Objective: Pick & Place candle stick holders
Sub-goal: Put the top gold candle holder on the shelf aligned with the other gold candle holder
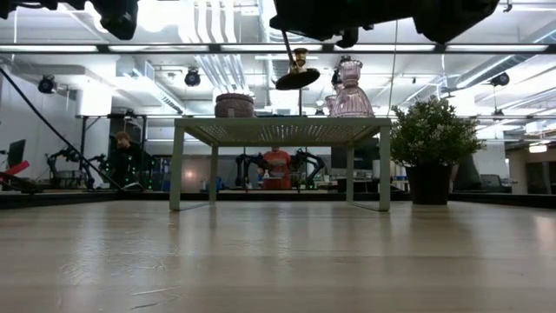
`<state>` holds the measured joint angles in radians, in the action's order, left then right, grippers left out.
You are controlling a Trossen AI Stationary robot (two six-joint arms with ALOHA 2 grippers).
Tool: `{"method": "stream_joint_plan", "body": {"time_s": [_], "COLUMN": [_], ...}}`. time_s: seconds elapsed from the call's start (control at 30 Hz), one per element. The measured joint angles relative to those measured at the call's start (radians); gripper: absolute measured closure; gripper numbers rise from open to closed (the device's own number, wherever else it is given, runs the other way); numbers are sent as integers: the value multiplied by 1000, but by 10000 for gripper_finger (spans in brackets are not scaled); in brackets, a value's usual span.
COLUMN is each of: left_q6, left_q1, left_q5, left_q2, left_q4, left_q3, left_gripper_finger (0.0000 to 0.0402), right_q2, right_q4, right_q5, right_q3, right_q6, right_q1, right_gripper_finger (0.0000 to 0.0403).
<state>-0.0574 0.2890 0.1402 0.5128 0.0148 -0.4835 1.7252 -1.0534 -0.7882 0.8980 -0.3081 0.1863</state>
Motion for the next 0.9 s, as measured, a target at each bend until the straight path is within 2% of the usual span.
{"method": "stream_joint_plan", "body": {"time_s": [0.17, 0.33, 0.47, 0.63, 0.77, 0.9], "left_q6": [-9, -18, -25, -23, -14, -8], "left_q1": [0, 0, 0, 0, 0, -1], "left_q5": [0, 0, 0, 0, 0, 0], "left_q2": [9, 22, 33, 33, -1, -60], "left_q4": [-1, -1, -2, -13, -10, -12], "left_q3": [0, 0, 0, 0, 0, 28], "left_gripper_finger": [209, 209, 209, 209, 209, 209], "right_q2": [0, -2, -11, -23, -40, -57], "right_q4": [1, 3, 34, 49, 52, 55], "right_q5": [6, 16, -48, -54, -131, -147], "right_q3": [-2, -2, -2, -3, -6, -37], "right_q6": [-65, -42, -24, -24, -39, -9], "right_q1": [-7, 3, 28, 77, 120, 158], "right_gripper_finger": [390, 390, 390, 390, 390, 390]}}
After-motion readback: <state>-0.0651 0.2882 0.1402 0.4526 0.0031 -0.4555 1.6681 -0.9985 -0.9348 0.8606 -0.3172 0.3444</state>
